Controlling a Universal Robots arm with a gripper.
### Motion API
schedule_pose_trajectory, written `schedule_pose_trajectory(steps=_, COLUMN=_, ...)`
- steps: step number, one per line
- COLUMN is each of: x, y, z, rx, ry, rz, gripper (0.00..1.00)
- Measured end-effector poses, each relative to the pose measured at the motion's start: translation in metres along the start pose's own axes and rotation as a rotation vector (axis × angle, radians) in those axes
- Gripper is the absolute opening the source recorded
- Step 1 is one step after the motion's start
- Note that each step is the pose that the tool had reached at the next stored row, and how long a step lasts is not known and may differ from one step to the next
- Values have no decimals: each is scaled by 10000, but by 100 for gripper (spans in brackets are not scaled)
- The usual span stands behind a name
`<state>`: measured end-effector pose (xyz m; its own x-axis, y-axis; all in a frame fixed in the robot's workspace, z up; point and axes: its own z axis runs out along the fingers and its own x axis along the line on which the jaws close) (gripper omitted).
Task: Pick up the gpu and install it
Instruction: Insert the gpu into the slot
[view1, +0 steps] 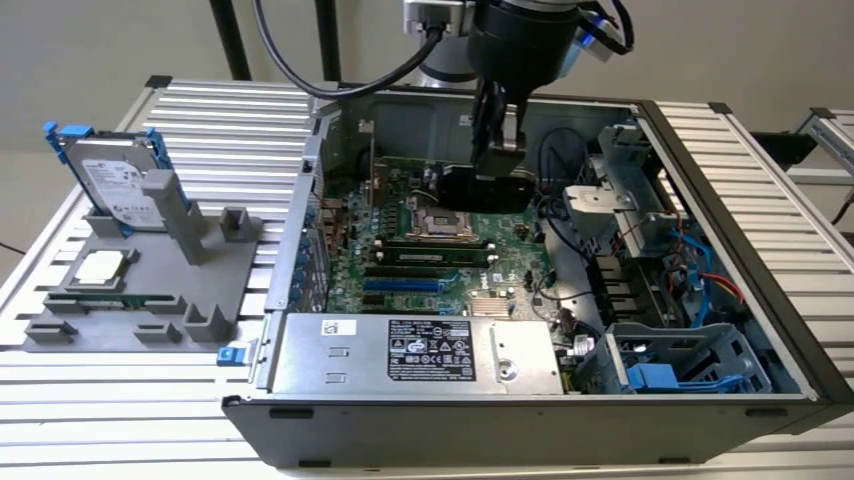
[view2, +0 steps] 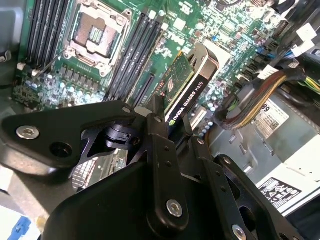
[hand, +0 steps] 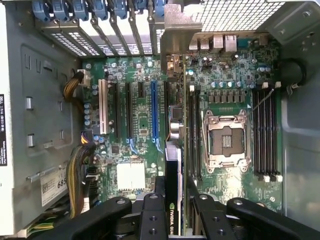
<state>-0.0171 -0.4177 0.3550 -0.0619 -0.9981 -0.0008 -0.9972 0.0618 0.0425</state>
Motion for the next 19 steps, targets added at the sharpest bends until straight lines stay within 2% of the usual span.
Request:
schedule_pose_trajectory(steps=7, x=8, y=4, z=56, rx=-1, ry=6, rz=-89, gripper=0)
schedule_pose_trajectory(steps=19, x=34, y=3, z=84, rx=0, ry=3, rz=-88, gripper=0)
